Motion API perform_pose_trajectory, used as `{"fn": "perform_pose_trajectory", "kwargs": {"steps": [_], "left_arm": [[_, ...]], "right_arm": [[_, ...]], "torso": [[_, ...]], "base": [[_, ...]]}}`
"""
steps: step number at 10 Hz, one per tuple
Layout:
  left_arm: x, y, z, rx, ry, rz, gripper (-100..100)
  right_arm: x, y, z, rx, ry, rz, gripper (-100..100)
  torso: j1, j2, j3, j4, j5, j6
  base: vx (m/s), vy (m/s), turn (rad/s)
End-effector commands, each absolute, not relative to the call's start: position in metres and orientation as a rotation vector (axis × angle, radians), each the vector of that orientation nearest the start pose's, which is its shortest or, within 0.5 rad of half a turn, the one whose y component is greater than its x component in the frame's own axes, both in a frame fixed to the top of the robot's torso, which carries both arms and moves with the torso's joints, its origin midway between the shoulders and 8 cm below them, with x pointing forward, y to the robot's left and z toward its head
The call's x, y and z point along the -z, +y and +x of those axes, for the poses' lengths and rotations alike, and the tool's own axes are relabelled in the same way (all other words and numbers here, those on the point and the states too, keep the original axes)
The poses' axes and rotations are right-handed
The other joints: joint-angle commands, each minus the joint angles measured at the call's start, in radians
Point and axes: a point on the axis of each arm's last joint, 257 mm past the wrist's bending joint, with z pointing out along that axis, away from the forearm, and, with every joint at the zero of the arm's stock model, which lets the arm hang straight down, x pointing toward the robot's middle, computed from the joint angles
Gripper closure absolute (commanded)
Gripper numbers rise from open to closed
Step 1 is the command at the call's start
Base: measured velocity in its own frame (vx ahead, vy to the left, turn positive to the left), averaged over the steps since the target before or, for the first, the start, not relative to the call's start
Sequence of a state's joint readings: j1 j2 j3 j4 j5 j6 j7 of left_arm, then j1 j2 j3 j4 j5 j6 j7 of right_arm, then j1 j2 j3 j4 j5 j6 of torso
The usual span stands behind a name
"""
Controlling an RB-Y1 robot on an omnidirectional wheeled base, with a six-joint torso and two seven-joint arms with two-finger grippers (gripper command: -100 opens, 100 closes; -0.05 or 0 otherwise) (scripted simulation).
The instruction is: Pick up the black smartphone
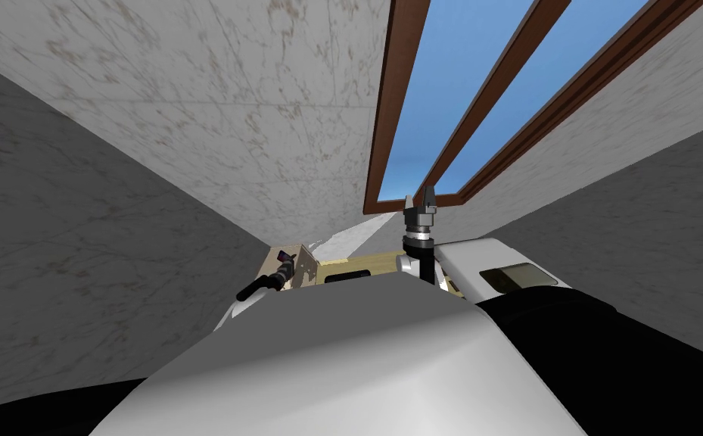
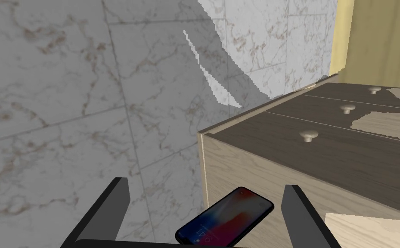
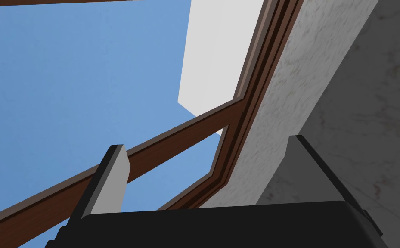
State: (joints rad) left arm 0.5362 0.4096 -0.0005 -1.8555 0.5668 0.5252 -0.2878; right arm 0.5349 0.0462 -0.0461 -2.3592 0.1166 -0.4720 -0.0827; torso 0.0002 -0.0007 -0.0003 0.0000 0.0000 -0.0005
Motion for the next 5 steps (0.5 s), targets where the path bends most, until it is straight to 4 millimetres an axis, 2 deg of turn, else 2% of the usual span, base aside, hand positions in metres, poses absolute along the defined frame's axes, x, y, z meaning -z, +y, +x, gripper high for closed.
{"fn": "perform_pose_trajectory", "kwargs": {"steps": [1, 5], "left_arm": [[0.429, 0.35, 0.306, 0.699, 1.883, -1.662, -100], [0.447, 0.351, 0.29, 0.646, 1.97, -1.714, -100]], "right_arm": [[-0.043, -0.287, 0.329, -1.244, 0.609, 0.629, 0], [-0.043, -0.287, 0.329, -1.244, 0.609, 0.629, 0]], "torso": [[0.0, 0.0, 0.0, 0.0, 0.0, 0.0], [0.0, -0.001, 0.0, 0.0, 0.0, 0.0]], "base": [[0.016, -0.009, -0.049], [0.017, -0.004, -0.02]]}}
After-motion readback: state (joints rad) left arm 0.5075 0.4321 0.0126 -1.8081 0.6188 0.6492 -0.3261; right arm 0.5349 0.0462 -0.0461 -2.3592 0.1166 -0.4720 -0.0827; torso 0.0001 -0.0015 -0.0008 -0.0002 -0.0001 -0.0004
